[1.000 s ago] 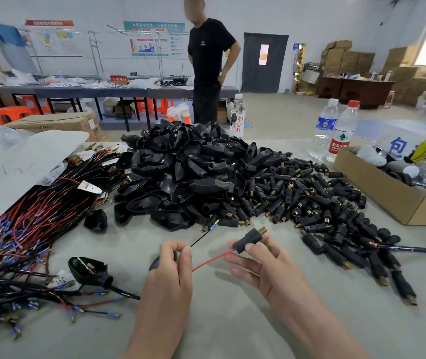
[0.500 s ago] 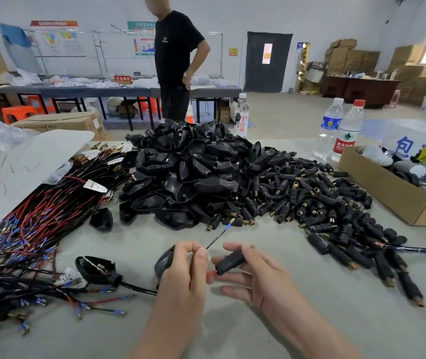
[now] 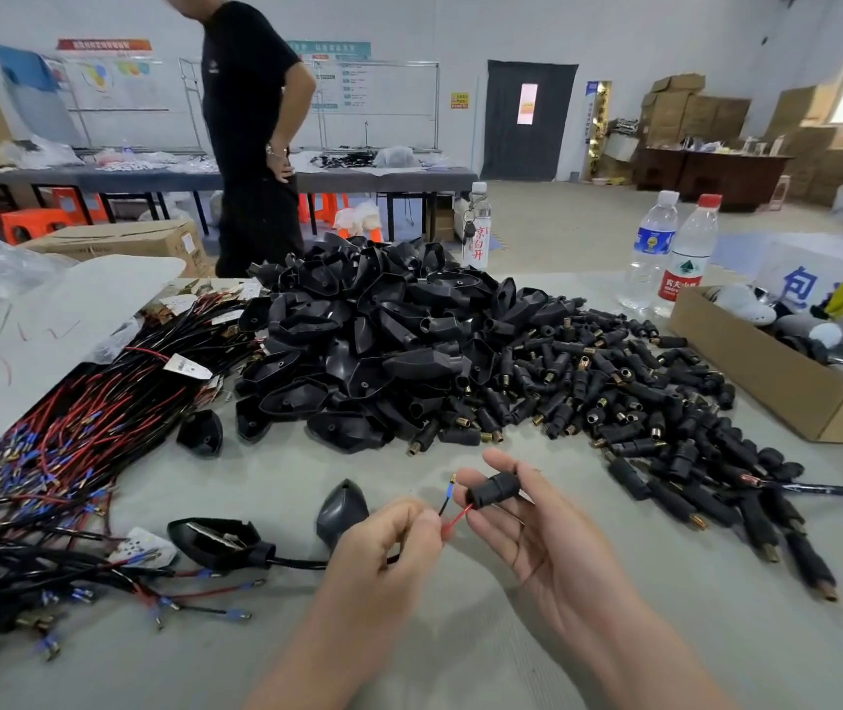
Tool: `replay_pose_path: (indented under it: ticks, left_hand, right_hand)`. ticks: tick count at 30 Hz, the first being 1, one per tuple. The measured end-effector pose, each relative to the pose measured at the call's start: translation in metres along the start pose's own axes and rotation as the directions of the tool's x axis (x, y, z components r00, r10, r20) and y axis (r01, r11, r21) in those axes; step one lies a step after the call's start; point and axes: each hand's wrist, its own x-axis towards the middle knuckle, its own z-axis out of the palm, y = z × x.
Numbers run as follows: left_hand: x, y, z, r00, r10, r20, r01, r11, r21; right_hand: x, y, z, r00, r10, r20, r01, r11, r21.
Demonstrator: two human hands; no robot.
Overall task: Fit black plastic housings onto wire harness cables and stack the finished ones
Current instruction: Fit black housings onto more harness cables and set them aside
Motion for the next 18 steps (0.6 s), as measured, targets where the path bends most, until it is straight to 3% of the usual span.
replay_pose_path:
  ticks: [8, 18]
  left_hand:
    - [-0.006, 0.011, 0.000, 0.989, 0.054, 0.139, -0.053, 0.999, -0.014]
    - [-0.006, 0.015, -0.001, 0.987, 0.060, 0.147, -0.053, 0.997, -0.054]
  right_hand:
    - [0.000, -0.001, -0.002, 0.999, 0.038, 0.008, -0.038, 0.999, -0.003]
    - [0.000, -0.003, -0.004, 0.998, 0.053, 0.038, -0.051, 0.998, -0.048]
